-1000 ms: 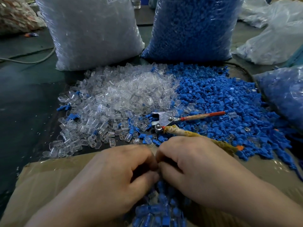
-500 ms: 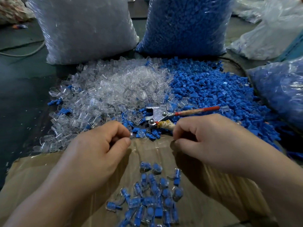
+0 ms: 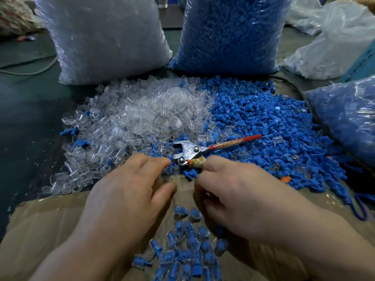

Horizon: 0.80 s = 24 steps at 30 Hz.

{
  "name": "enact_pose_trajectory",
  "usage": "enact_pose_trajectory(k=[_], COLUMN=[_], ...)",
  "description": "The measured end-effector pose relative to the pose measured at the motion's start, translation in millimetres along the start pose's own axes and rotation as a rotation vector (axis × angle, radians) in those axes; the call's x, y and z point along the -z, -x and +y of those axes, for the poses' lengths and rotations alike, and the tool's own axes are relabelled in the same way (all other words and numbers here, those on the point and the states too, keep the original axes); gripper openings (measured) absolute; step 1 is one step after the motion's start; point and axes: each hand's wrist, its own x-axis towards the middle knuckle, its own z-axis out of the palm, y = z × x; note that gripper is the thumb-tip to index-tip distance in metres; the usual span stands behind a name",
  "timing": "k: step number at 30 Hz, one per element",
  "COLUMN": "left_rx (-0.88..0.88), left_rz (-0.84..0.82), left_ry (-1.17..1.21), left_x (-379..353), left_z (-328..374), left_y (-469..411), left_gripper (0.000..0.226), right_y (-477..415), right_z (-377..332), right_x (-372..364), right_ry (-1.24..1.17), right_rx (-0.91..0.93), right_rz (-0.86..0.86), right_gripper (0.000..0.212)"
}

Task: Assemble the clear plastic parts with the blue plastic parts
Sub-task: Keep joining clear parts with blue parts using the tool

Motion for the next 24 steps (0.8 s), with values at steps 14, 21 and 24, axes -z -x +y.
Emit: enact_pose_trajectory(k=[14, 21, 24], left_rx=[0.008, 0.044, 0.099], left_rz=[-0.019, 0.007, 0.061], left_ry=[0.15, 0.31, 0.525], left_x=[-2, -5, -4], left_z=[-2, -8, -9], left_y=[-4, -4, -1], left_gripper=[0.022, 0.016, 0.024], right_y=[-24, -29, -25], right_z=[-3, -3, 1], right_x=[-14, -17, -13], right_ry=[0.117, 0.047, -0.03], right_rx=[-0.057, -0.052, -0.085], right_rz=[0.23, 0.212, 0.205], right_gripper=[0.022, 0.008, 0.008])
